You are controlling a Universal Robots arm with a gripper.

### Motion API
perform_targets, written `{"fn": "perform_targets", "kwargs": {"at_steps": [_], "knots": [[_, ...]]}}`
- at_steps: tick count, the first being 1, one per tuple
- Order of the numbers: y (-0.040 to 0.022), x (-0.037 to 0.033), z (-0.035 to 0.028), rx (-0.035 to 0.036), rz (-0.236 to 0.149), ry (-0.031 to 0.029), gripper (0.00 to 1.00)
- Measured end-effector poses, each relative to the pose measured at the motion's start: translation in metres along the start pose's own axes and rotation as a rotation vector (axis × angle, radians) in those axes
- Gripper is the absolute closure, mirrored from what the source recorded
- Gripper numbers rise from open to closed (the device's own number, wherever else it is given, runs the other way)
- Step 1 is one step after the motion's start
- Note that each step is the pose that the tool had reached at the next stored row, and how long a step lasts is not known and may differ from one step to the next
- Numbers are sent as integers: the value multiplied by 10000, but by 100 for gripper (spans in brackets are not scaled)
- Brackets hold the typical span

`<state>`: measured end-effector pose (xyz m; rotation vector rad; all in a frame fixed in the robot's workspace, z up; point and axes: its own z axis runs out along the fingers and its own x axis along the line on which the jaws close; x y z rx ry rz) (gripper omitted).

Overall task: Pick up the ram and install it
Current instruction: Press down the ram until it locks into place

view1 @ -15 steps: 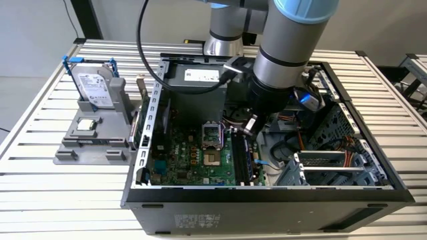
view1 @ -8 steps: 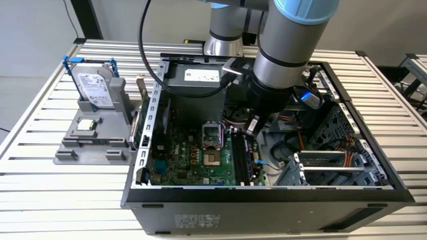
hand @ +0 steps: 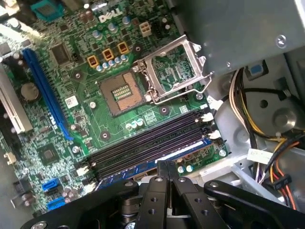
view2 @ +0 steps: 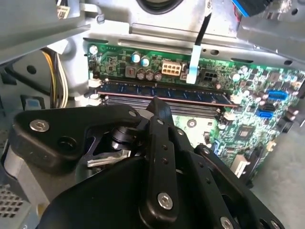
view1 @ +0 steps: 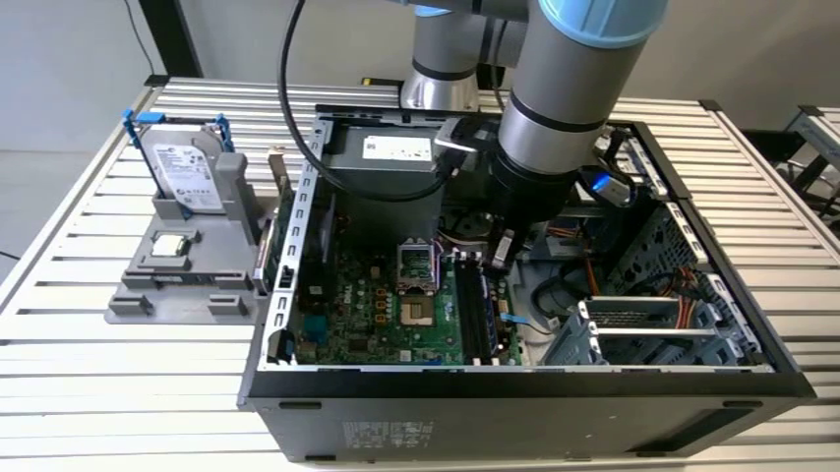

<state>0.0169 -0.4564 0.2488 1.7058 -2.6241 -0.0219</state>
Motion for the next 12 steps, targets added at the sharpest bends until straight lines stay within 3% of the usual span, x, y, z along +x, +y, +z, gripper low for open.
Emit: {"fn": "perform_targets", "kwargs": {"at_steps": [7, 12], "knots": [[0, -1, 0, 1, -887, 16, 100], [0, 0, 0, 3, -1762, 32, 100]]}}
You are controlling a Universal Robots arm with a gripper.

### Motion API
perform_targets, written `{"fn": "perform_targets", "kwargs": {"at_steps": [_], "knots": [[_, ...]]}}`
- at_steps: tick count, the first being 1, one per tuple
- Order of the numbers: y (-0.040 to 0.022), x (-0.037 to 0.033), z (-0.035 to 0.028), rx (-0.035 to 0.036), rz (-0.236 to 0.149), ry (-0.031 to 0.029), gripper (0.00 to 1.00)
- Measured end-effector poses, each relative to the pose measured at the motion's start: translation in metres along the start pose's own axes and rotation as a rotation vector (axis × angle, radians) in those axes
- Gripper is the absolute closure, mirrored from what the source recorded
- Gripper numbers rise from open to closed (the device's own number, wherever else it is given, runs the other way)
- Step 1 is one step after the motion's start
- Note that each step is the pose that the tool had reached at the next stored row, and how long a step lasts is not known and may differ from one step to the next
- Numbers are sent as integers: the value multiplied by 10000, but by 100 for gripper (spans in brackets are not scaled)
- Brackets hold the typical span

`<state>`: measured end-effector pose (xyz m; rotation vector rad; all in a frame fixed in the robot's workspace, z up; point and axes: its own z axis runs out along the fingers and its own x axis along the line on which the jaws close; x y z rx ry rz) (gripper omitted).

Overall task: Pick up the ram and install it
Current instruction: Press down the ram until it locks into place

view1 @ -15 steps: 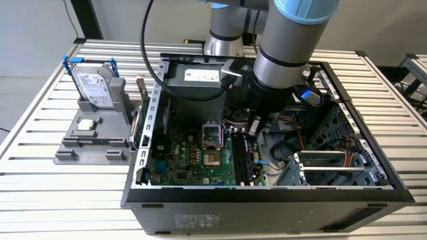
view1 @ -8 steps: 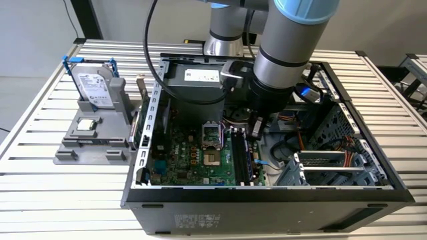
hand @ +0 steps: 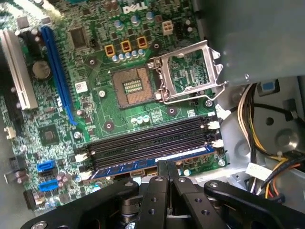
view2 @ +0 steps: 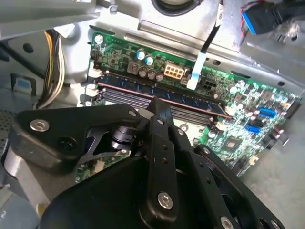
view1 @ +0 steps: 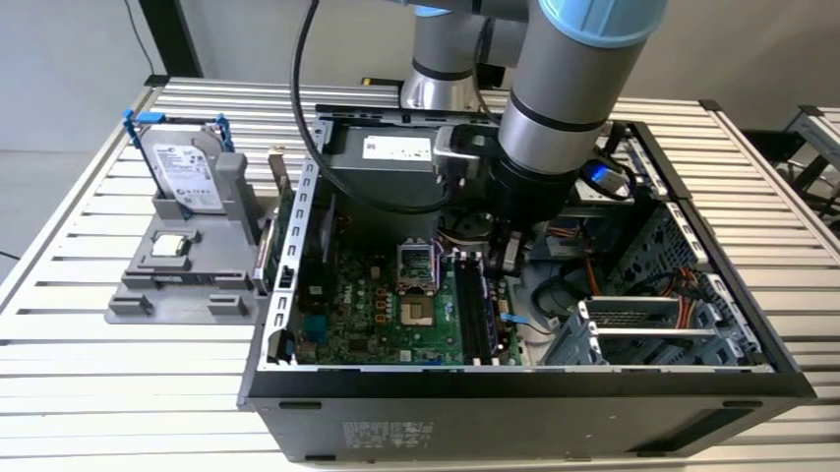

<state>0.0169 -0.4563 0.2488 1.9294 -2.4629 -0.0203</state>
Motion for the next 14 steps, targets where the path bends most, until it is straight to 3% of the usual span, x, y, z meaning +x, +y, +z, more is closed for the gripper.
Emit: {"fn": "perform_targets", "kwargs": {"at_steps": [9, 14], "knots": [[-1, 0, 5, 20, -1432, 22, 100], [-1, 0, 10, 40, -1613, 24, 100]]}}
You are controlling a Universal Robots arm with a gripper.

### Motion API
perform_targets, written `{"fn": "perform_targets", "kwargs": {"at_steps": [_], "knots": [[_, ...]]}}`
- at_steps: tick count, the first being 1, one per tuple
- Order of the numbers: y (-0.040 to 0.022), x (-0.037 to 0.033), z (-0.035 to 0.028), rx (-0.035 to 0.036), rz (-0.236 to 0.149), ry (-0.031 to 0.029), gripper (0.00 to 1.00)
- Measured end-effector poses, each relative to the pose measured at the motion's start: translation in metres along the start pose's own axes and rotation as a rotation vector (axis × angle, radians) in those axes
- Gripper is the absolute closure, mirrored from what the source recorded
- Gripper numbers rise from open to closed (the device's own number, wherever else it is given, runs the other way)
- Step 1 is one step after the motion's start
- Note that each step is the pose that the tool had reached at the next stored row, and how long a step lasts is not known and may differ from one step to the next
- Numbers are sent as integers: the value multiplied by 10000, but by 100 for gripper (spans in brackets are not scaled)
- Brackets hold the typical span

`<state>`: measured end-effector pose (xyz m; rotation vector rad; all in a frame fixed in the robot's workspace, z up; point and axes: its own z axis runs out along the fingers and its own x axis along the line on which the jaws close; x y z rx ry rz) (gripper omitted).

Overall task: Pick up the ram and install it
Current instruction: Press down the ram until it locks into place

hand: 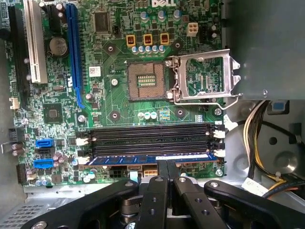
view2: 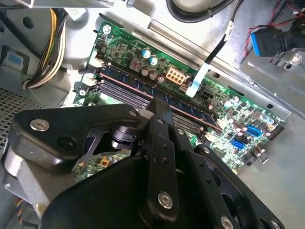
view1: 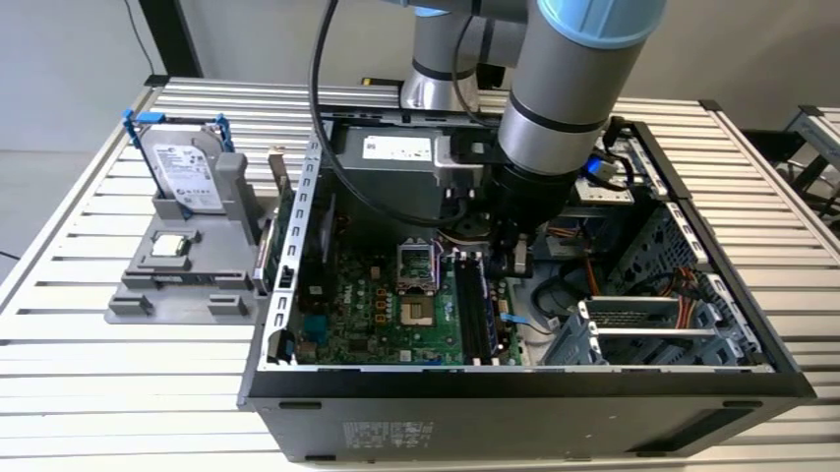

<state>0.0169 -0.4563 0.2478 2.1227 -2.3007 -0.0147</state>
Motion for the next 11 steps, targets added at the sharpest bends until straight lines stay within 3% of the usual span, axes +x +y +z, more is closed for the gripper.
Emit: {"fn": "perform_targets", "kwargs": {"at_steps": [3, 11], "knots": [[0, 0, 11, 1, 0, -4, 100], [-3, 3, 138, -2, -1, -1, 100]]}}
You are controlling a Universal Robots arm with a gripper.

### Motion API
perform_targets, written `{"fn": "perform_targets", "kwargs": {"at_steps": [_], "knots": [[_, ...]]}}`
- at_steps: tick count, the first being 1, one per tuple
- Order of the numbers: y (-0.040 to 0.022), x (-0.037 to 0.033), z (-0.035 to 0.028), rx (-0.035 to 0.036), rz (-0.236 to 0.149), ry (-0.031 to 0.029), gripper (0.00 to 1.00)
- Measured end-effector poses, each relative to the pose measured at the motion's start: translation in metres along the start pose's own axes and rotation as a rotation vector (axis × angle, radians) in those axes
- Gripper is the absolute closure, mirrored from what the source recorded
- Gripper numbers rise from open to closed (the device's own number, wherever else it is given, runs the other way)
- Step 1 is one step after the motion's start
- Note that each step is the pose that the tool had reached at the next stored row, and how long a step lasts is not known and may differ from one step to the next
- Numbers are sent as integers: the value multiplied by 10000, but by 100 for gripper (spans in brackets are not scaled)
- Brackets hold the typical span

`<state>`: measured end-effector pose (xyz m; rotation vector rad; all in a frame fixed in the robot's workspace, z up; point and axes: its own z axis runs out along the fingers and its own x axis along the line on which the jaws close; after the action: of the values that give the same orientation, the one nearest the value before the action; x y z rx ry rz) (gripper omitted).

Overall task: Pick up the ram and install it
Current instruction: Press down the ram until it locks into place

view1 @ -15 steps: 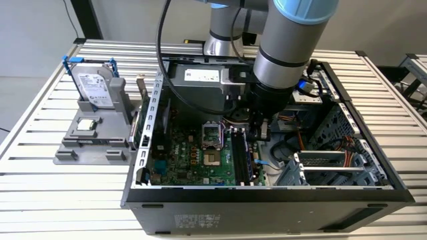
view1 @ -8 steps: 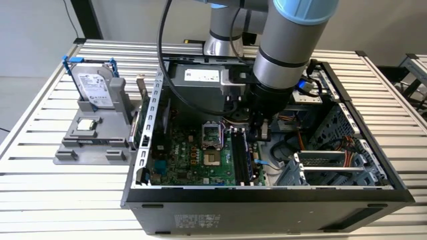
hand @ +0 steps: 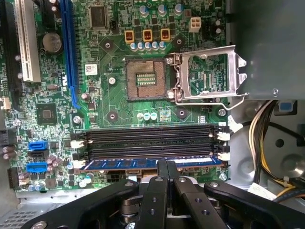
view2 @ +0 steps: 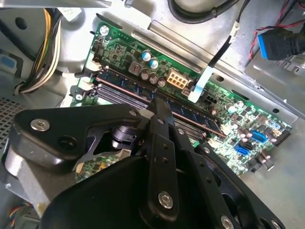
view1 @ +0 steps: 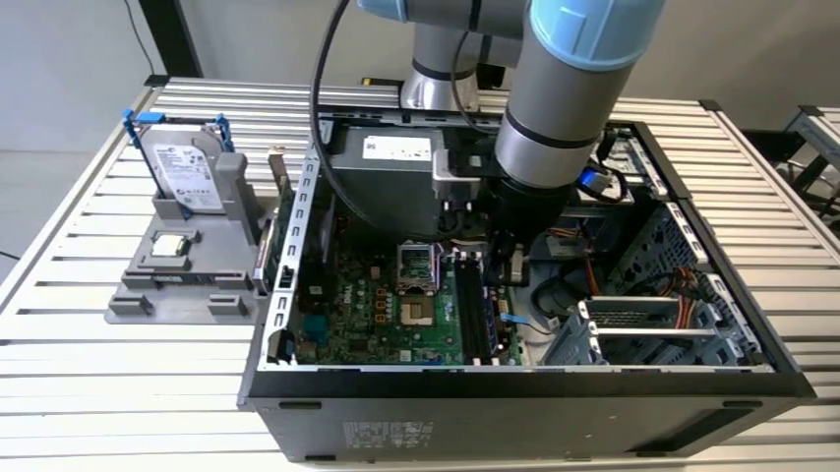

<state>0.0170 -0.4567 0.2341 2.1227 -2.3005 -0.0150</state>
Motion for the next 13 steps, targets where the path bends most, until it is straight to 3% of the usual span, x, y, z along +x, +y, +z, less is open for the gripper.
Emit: {"fn": "perform_targets", "kwargs": {"at_steps": [7, 13], "knots": [[-17, 45, 4, -7, 0, -2, 100], [-26, 120, 46, -41, 0, 2, 100]]}}
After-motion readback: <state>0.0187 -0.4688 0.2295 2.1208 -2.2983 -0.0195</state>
